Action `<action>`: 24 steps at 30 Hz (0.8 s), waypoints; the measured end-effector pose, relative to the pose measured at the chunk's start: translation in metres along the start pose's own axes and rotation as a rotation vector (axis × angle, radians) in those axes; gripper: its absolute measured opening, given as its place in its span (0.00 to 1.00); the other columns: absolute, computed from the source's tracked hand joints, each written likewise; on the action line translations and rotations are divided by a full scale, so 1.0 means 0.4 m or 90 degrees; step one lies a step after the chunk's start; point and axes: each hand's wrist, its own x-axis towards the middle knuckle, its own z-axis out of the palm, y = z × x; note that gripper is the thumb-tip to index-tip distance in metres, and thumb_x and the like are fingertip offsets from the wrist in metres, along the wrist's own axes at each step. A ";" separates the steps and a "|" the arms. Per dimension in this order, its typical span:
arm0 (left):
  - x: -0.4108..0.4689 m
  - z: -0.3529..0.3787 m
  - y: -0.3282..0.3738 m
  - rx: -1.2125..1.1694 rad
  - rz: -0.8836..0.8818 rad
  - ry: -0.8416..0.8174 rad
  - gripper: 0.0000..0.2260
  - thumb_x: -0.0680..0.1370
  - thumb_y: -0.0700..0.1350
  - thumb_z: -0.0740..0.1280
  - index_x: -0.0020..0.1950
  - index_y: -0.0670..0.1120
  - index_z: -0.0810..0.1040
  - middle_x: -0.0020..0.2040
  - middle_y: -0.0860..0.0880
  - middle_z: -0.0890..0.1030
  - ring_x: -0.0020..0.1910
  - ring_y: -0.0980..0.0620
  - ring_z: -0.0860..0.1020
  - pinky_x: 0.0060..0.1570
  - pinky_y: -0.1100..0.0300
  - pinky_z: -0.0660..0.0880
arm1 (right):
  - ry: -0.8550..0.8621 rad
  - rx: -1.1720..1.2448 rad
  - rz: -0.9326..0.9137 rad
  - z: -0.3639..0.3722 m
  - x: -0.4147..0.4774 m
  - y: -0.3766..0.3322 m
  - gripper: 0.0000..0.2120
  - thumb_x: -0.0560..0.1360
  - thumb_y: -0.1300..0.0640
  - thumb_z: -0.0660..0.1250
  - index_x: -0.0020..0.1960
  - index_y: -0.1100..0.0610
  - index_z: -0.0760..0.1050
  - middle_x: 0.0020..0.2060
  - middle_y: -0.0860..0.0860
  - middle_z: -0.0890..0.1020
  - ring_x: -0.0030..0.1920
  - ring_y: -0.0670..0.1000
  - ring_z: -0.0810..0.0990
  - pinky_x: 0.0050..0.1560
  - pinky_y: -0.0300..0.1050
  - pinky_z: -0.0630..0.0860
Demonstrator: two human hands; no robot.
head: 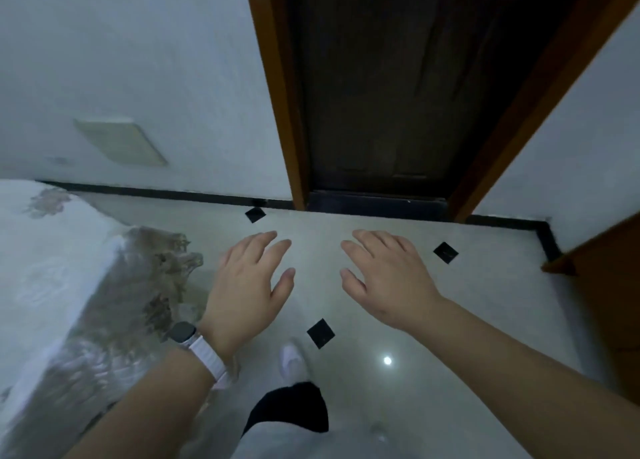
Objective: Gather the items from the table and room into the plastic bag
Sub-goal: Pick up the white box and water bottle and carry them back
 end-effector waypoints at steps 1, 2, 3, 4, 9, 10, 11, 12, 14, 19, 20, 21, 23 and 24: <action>0.026 0.015 -0.034 -0.001 -0.019 0.001 0.19 0.77 0.54 0.63 0.64 0.47 0.78 0.63 0.45 0.78 0.62 0.43 0.76 0.59 0.48 0.71 | -0.012 -0.004 -0.009 0.011 0.056 -0.003 0.25 0.77 0.44 0.53 0.64 0.54 0.77 0.63 0.54 0.79 0.60 0.56 0.77 0.59 0.55 0.73; 0.054 0.034 -0.067 -0.005 -0.034 0.002 0.19 0.77 0.54 0.63 0.64 0.47 0.78 0.63 0.45 0.78 0.62 0.43 0.76 0.59 0.48 0.70 | -0.023 -0.009 -0.014 0.020 0.115 -0.007 0.25 0.77 0.44 0.53 0.65 0.54 0.76 0.63 0.54 0.78 0.61 0.56 0.76 0.60 0.54 0.72; 0.086 0.055 -0.102 -0.014 -0.045 0.002 0.19 0.77 0.54 0.62 0.64 0.47 0.78 0.63 0.45 0.78 0.62 0.43 0.76 0.59 0.48 0.71 | -0.032 -0.013 -0.018 0.029 0.176 -0.012 0.25 0.77 0.44 0.53 0.66 0.53 0.76 0.64 0.53 0.78 0.61 0.55 0.76 0.61 0.53 0.72; 0.122 0.073 -0.136 -0.025 -0.054 -0.001 0.19 0.77 0.54 0.62 0.64 0.47 0.78 0.63 0.45 0.78 0.62 0.43 0.76 0.59 0.48 0.71 | -0.044 -0.015 -0.022 0.035 0.237 -0.018 0.26 0.76 0.44 0.52 0.67 0.53 0.75 0.65 0.53 0.77 0.63 0.55 0.75 0.62 0.53 0.71; 0.336 0.096 -0.310 -0.104 -0.124 0.020 0.20 0.77 0.54 0.62 0.67 0.48 0.76 0.64 0.45 0.77 0.63 0.44 0.75 0.61 0.46 0.72 | -0.079 -0.045 -0.048 0.037 0.537 -0.055 0.27 0.76 0.42 0.51 0.68 0.53 0.74 0.67 0.53 0.76 0.65 0.55 0.73 0.63 0.53 0.69; 0.379 0.087 -0.349 -0.109 -0.123 0.030 0.20 0.77 0.54 0.62 0.67 0.48 0.75 0.64 0.46 0.77 0.63 0.44 0.75 0.61 0.46 0.73 | -0.085 -0.054 -0.055 0.030 0.592 -0.067 0.28 0.77 0.41 0.50 0.69 0.52 0.73 0.68 0.52 0.75 0.66 0.55 0.72 0.64 0.53 0.68; 0.423 0.078 -0.389 -0.105 -0.115 0.040 0.20 0.77 0.54 0.61 0.66 0.48 0.76 0.64 0.46 0.78 0.63 0.44 0.75 0.61 0.45 0.74 | -0.086 -0.063 -0.064 0.023 0.647 -0.078 0.28 0.77 0.41 0.49 0.70 0.52 0.72 0.69 0.52 0.74 0.67 0.54 0.71 0.65 0.53 0.67; 0.469 0.069 -0.431 -0.098 -0.107 0.049 0.20 0.77 0.54 0.61 0.66 0.48 0.76 0.63 0.45 0.78 0.62 0.43 0.76 0.60 0.45 0.74 | -0.085 -0.066 -0.075 0.016 0.703 -0.089 0.29 0.77 0.40 0.48 0.71 0.51 0.71 0.70 0.51 0.73 0.68 0.53 0.70 0.67 0.53 0.66; 0.549 0.059 -0.512 -0.078 -0.110 0.058 0.20 0.76 0.54 0.61 0.65 0.47 0.77 0.63 0.44 0.79 0.61 0.42 0.76 0.59 0.45 0.74 | -0.081 -0.060 -0.098 0.004 0.807 -0.105 0.29 0.78 0.41 0.47 0.72 0.51 0.70 0.70 0.50 0.72 0.69 0.53 0.68 0.68 0.52 0.64; 0.659 0.065 -0.641 -0.045 -0.142 0.084 0.19 0.76 0.52 0.63 0.64 0.47 0.77 0.63 0.45 0.78 0.61 0.44 0.75 0.60 0.50 0.70 | -0.060 -0.042 -0.141 0.008 1.031 -0.118 0.24 0.80 0.42 0.54 0.73 0.50 0.68 0.71 0.49 0.70 0.70 0.51 0.66 0.69 0.50 0.62; 0.682 0.073 -0.666 -0.039 -0.148 0.080 0.19 0.76 0.52 0.63 0.64 0.47 0.77 0.63 0.46 0.78 0.61 0.45 0.75 0.61 0.51 0.69 | -0.059 -0.040 -0.155 0.017 1.079 -0.114 0.24 0.80 0.42 0.55 0.72 0.50 0.69 0.71 0.49 0.71 0.70 0.51 0.66 0.68 0.50 0.63; 0.705 0.085 -0.689 -0.035 -0.156 0.073 0.19 0.76 0.52 0.63 0.64 0.47 0.77 0.63 0.46 0.78 0.61 0.44 0.75 0.61 0.50 0.69 | -0.059 -0.035 -0.169 0.029 1.128 -0.109 0.24 0.80 0.42 0.55 0.71 0.50 0.70 0.70 0.49 0.71 0.69 0.52 0.67 0.67 0.50 0.63; 0.759 0.108 -0.735 -0.026 -0.185 0.063 0.19 0.76 0.53 0.63 0.64 0.46 0.77 0.63 0.45 0.78 0.61 0.44 0.76 0.60 0.49 0.71 | -0.052 -0.021 -0.196 0.058 1.232 -0.098 0.24 0.78 0.42 0.55 0.69 0.52 0.73 0.68 0.51 0.74 0.67 0.54 0.70 0.65 0.52 0.67; 0.788 0.115 -0.756 -0.016 -0.202 0.057 0.19 0.76 0.53 0.63 0.65 0.47 0.77 0.63 0.46 0.78 0.61 0.44 0.75 0.60 0.49 0.71 | -0.045 -0.015 -0.207 0.073 1.284 -0.093 0.24 0.78 0.42 0.55 0.67 0.53 0.74 0.66 0.52 0.75 0.65 0.55 0.72 0.63 0.53 0.69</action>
